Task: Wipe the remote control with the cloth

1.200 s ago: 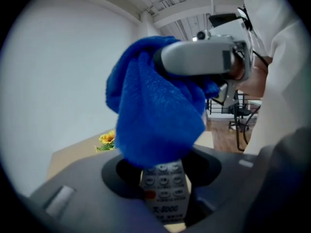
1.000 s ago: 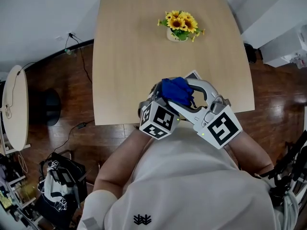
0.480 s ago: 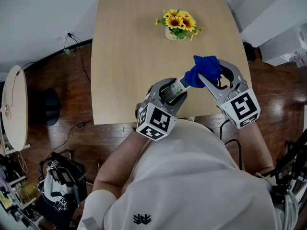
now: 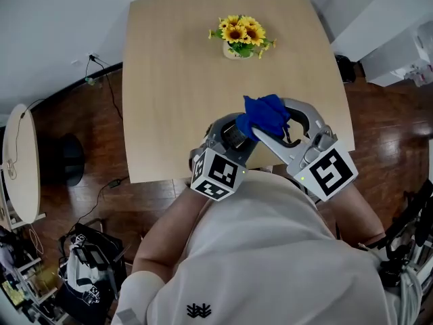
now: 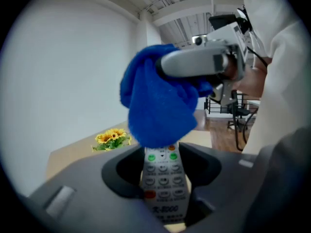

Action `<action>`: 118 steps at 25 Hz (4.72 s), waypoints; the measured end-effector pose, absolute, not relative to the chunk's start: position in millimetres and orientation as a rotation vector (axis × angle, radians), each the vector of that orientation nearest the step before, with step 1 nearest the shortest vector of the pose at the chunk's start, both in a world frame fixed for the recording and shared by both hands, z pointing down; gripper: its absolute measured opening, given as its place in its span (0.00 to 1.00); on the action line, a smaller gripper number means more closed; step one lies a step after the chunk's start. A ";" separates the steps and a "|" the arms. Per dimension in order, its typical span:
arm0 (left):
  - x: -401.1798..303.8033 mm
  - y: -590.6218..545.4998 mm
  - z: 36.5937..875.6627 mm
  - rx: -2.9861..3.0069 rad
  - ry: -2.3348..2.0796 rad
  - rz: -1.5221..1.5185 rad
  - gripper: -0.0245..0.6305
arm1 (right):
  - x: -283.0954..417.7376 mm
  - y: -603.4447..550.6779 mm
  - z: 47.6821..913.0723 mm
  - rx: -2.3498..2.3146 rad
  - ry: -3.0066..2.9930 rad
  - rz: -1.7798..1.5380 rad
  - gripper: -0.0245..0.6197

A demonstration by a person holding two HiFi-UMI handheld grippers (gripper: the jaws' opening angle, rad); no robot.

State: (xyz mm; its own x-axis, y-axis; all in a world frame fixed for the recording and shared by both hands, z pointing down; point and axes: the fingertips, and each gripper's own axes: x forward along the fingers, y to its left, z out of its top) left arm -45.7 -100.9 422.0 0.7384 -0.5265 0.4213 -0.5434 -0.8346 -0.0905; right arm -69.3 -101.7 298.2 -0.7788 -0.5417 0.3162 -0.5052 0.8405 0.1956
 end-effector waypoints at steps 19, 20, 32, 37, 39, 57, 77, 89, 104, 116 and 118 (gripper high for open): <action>-52.4 -106.7 439.7 2.829 -0.903 0.738 0.40 | 23.5 -159.3 349.0 1.064 -2.526 0.053 0.34; -53.4 -109.0 442.8 2.815 -0.918 0.736 0.40 | 38.7 -163.4 352.5 1.097 -2.503 0.056 0.34; -135.8 -167.3 524.8 2.304 -1.417 0.705 0.40 | 125.4 -153.7 400.9 1.170 -2.368 0.218 0.34; -178.1 -180.4 583.5 2.011 -1.560 0.735 0.40 | 141.1 -146.4 407.1 1.146 -2.358 0.241 0.34; -190.4 -180.8 605.6 1.922 -1.589 0.759 0.40 | 145.3 -141.9 408.1 1.132 -2.357 0.250 0.34; -208.5 -181.4 660.2 1.712 -1.665 0.914 0.40 | 173.2 -132.4 406.7 1.058 -2.376 0.267 0.34; -215.8 -129.9 607.6 1.806 -1.637 0.987 0.48 | 141.3 -143.0 431.5 0.954 -2.467 0.332 0.34; -157.5 -39.9 525.2 2.070 -1.499 0.916 0.47 | 120.9 -106.7 470.7 0.843 -2.495 0.356 0.34; -166.0 128.7 445.4 2.615 -1.112 0.533 0.47 | 7.8 97.9 425.3 1.076 -2.418 0.228 0.34; -169.3 252.3 402.8 2.725 -0.953 0.511 0.47 | -7.3 238.6 387.7 1.109 -2.337 0.178 0.34; -151.0 258.6 387.8 2.707 -0.951 0.454 0.47 | 1.2 252.5 379.3 1.107 -2.342 0.161 0.34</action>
State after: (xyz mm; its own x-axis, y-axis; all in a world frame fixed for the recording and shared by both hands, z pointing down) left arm -151.0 258.6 387.8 0.7404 -0.5652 0.3638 -0.6383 -0.7608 0.1172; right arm 1.2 252.5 379.3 -0.5171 -0.6819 0.5173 -0.7461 0.6553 0.1179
